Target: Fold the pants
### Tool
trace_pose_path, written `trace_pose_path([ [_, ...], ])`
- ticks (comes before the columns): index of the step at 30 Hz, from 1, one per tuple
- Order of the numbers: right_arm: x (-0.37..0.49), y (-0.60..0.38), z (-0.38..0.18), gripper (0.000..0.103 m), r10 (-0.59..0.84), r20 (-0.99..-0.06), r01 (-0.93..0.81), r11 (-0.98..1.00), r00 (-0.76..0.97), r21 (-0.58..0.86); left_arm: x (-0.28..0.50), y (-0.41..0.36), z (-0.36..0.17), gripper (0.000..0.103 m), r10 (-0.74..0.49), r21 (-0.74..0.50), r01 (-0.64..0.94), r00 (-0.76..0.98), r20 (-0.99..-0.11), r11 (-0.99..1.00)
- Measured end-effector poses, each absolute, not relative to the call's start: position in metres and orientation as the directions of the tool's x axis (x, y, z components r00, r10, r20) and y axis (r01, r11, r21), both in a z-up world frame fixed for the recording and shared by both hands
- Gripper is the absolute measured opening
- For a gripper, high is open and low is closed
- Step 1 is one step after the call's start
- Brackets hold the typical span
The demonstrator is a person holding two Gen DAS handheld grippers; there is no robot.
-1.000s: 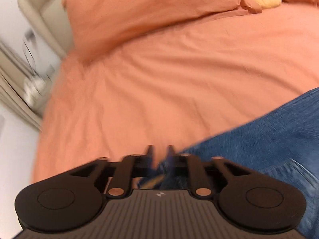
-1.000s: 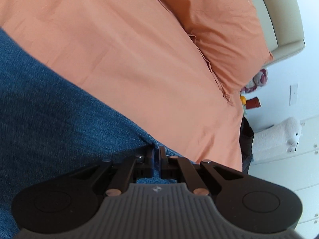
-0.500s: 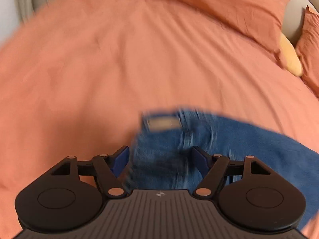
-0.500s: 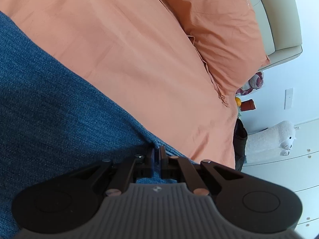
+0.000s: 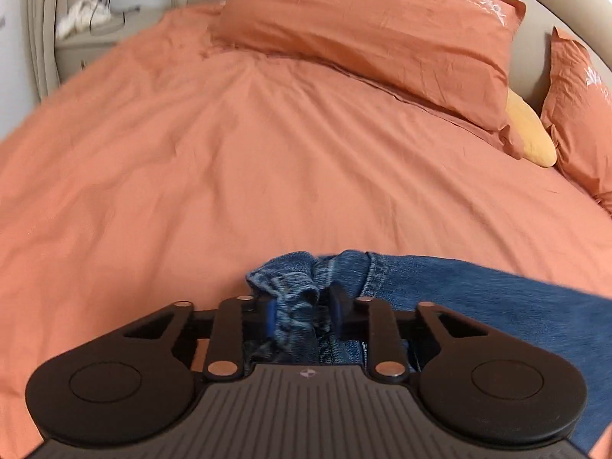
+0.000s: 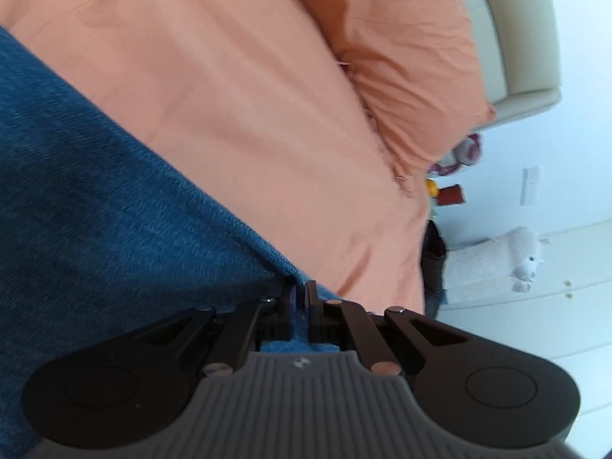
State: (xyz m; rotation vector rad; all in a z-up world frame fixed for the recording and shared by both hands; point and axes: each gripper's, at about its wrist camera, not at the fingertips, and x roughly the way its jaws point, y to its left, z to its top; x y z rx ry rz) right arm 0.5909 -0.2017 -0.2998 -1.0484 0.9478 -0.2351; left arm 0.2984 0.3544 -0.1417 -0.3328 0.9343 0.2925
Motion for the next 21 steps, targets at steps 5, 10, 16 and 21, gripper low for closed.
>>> trace_pose_path([
  [5,0.599,-0.204,-0.301,0.0,-0.62,-0.544,-0.208,0.532,0.565,-0.821,0.319,0.345,-0.169,0.028,0.168,-0.061,-0.403,0.509,-0.844,0.913],
  [10,0.598,-0.205,-0.3,0.009,-0.575,-0.595,-0.221,0.589,0.562,-0.777,0.337,0.33,-0.182,0.084,0.3,0.163,-0.326,0.431,-0.851,0.931],
  [16,0.567,-0.202,-0.269,0.043,-0.436,-0.677,-0.226,0.717,0.593,-0.659,0.319,0.307,-0.128,0.086,0.344,0.309,-0.152,0.474,-0.811,0.939],
  [21,0.506,-0.179,-0.234,0.041,-0.182,-0.785,-0.293,0.859,0.592,-0.42,0.299,0.267,-0.112,0.083,0.343,0.436,0.058,0.528,-0.777,0.898],
])
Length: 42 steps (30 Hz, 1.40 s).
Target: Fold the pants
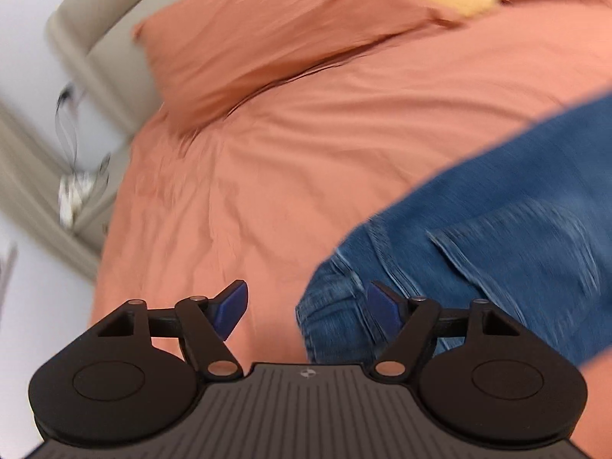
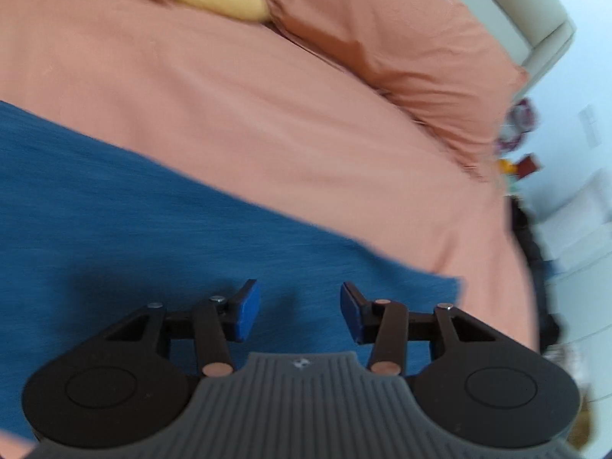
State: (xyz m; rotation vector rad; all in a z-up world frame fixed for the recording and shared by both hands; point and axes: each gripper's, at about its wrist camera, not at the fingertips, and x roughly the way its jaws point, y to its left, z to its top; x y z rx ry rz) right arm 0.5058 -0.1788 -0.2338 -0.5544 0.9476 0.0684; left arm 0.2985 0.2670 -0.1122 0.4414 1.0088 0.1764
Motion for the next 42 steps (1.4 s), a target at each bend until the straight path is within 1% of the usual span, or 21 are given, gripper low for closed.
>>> trace_pose_path([
  [4,0.445,-0.145,-0.221,0.037,-0.006,-0.824,-0.392,0.877,0.566,-0.276,0.261,0.251,-0.13,0.084,0.328,0.505,0.179,0.573,-0.751,0.844],
  [5,0.428,-0.137,-0.22,0.036,0.038,-0.832,-0.415,0.879,0.553,-0.236,0.262,0.253,-0.133,0.084,0.327,0.507,0.184,0.574,-0.751,0.842],
  [7,0.398,-0.121,-0.218,0.035,0.117,-0.84,-0.451,0.878,0.53,-0.162,0.238,0.243,-0.143,0.084,0.325,0.557,0.258,0.595,-0.735,0.789],
  [9,0.371,-0.105,-0.219,0.031,0.185,-0.845,-0.476,0.874,0.502,-0.092,0.22,0.238,-0.164,0.084,0.326,0.6,0.337,0.601,-0.73,0.726],
  [11,0.346,-0.088,-0.222,0.03,0.245,-0.846,-0.494,0.869,0.474,-0.025,0.213,0.236,-0.182,0.084,0.327,0.622,0.373,0.606,-0.725,0.689],
  [16,0.296,-0.051,-0.241,0.03,0.314,-0.844,-0.505,0.861,0.435,0.06,0.191,0.215,-0.245,0.089,0.347,0.71,0.468,0.644,-0.681,0.525],
  [19,0.276,-0.035,-0.25,0.03,0.349,-0.836,-0.507,0.856,0.424,0.101,0.195,0.206,-0.271,0.089,0.371,0.737,0.464,0.654,-0.659,0.492],
  [23,0.269,-0.006,-0.257,0.031,0.364,-0.816,-0.555,0.829,0.449,0.064,0.21,0.2,-0.299,0.094,0.416,0.774,0.405,0.671,-0.613,0.487],
  [24,0.267,0.001,-0.258,0.031,0.368,-0.811,-0.569,0.821,0.456,0.052,0.217,0.201,-0.31,0.085,0.448,0.811,0.373,0.692,-0.566,0.45],
  [25,0.266,0.008,-0.26,0.032,0.371,-0.808,-0.583,0.811,0.459,0.041,0.219,0.202,-0.313,0.065,0.471,0.83,0.363,0.694,-0.544,0.424],
  [26,0.266,0.015,-0.261,0.032,0.372,-0.807,-0.596,0.802,0.459,0.031,0.218,0.202,-0.313,0.061,0.475,0.834,0.359,0.696,-0.539,0.42],
  [28,0.27,0.027,-0.262,0.032,0.37,-0.806,-0.618,0.787,0.462,0.007,0.221,0.208,-0.311,0.042,0.477,0.842,0.343,0.706,-0.523,0.415],
  [30,0.274,0.039,-0.26,0.033,0.373,-0.8,-0.638,0.77,0.471,-0.016,0.222,0.212,-0.3,0.037,0.467,0.847,0.327,0.722,-0.51,0.419],
  [31,0.277,0.045,-0.258,0.033,0.375,-0.797,-0.649,0.76,0.473,-0.028,0.227,0.221,-0.28,0.035,0.455,0.852,0.309,0.74,-0.494,0.423],
  [32,0.278,0.049,-0.256,0.033,0.378,-0.793,-0.661,0.749,0.478,-0.042,0.225,0.222,-0.278,0.035,0.455,0.852,0.307,0.741,-0.494,0.425],
  [35,0.282,0.061,-0.25,0.033,0.397,-0.765,-0.686,0.724,0.507,-0.079,0.237,0.247,-0.26,0.034,0.444,0.813,0.361,0.7,-0.56,0.456],
  [37,0.285,0.068,-0.25,0.032,0.397,-0.765,-0.698,0.709,0.507,-0.095,0.245,0.255,-0.276,0.033,0.458,0.819,0.414,0.684,-0.568,0.398],
  [38,0.287,0.071,-0.252,0.026,0.395,-0.772,-0.702,0.707,0.499,-0.092,0.244,0.254,-0.276,0.033,0.46,0.82,0.414,0.683,-0.567,0.396],
  [39,0.288,0.073,-0.253,0.014,0.39,-0.782,-0.701,0.709,0.486,-0.082,0.247,0.261,-0.288,0.032,0.48,0.821,0.419,0.668,-0.568,0.388],
  [40,0.289,0.074,-0.255,0.013,0.39,-0.798,-0.705,0.707,0.459,-0.06,0.246,0.262,-0.289,0.026,0.482,0.821,0.418,0.667,-0.568,0.388],
  [42,0.285,0.07,-0.258,0.006,0.392,-0.815,-0.718,0.694,0.427,-0.043,0.245,0.279,-0.302,0.024,0.504,0.81,0.431,0.636,-0.585,0.396],
])
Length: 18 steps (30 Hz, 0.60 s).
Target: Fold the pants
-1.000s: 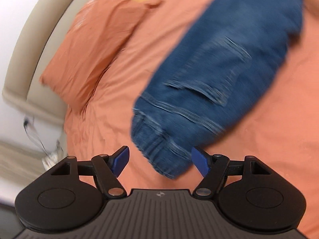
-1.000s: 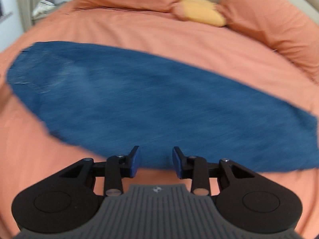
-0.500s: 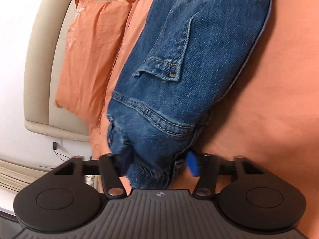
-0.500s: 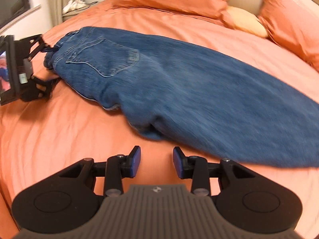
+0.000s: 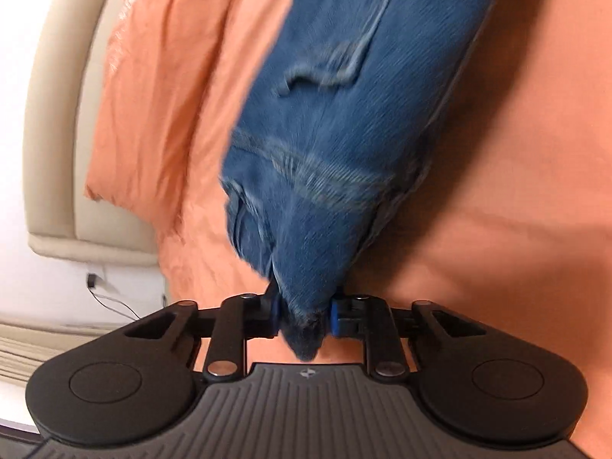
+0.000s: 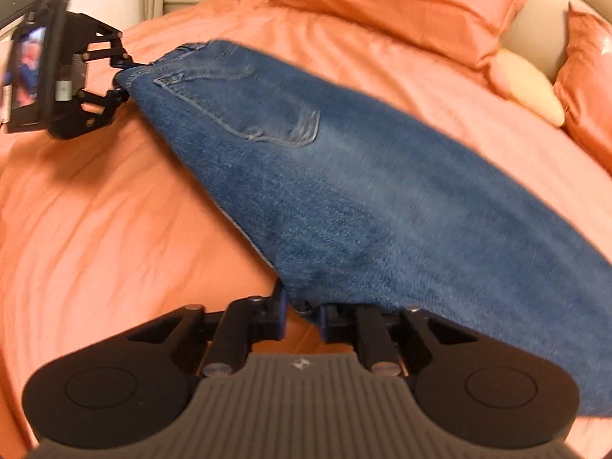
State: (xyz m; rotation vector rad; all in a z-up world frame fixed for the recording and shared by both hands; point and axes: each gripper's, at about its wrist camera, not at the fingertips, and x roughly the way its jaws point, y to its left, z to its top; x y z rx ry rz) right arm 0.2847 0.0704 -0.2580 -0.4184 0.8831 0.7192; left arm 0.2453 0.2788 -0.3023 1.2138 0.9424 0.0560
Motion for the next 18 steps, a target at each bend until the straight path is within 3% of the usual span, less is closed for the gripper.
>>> trace_pose_path([
  [9,0.271,0.06,-0.29,0.004,0.374,-0.832,-0.655,0.756,0.41,0.017,0.256,0.278,-0.31,0.024,0.522,0.786,0.452,0.587,-0.619,0.423],
  [11,0.271,0.055,-0.288,0.004,0.38,-0.834,-0.629,0.776,0.4,0.051,0.252,0.274,-0.307,0.028,0.526,0.785,0.451,0.583,-0.619,0.425],
  [13,0.267,0.049,-0.291,0.0,0.399,-0.848,-0.608,0.785,0.348,0.12,0.258,0.278,-0.295,0.041,0.556,0.785,0.445,0.554,-0.619,0.431],
  [18,0.253,0.016,-0.28,0.0,0.444,-0.826,-0.532,0.819,0.347,0.217,0.246,0.298,-0.253,0.045,0.598,0.78,0.422,0.501,-0.626,0.462],
])
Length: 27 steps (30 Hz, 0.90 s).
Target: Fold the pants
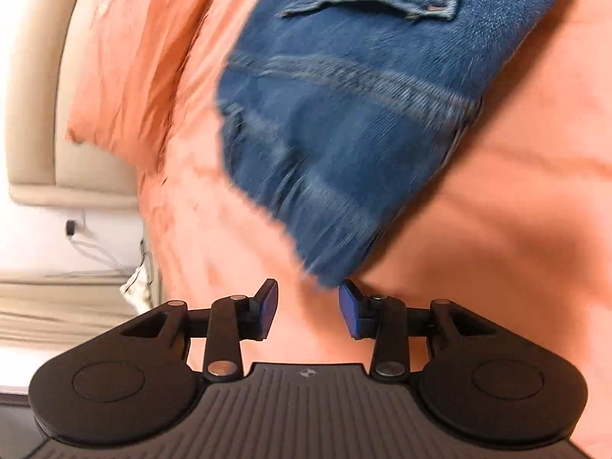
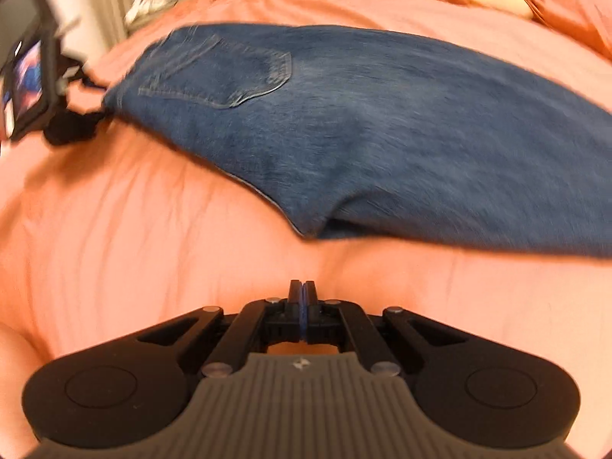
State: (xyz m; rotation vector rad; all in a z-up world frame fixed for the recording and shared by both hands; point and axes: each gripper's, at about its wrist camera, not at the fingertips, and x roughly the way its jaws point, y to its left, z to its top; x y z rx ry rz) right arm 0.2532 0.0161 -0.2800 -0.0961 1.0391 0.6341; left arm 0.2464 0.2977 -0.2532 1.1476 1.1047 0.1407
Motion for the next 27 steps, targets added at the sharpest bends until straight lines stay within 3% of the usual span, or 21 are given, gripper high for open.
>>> trace_pose_path([
  [8,0.245,-0.073,-0.239,0.002,0.395,-0.804,-0.418,0.885,0.444,0.204,0.22,0.281,-0.165,0.045,0.535,0.701,0.294,0.478,-0.696,0.65],
  [15,0.257,-0.186,-0.203,0.006,0.27,-0.79,-0.284,0.951,0.551,0.127,0.243,0.192,-0.117,0.045,0.351,0.52,0.228,0.515,-0.782,0.823],
  [22,0.295,-0.326,-0.191,0.009,0.185,-0.806,-0.036,0.979,0.562,0.199,0.253,0.114,-0.116,0.045,0.281,0.444,0.224,0.516,-0.809,0.868],
  [27,0.336,-0.404,-0.191,0.027,0.14,-0.814,0.118,0.962,0.564,0.247,0.298,0.086,-0.143,0.045,0.264,0.422,0.221,0.51,-0.819,0.879],
])
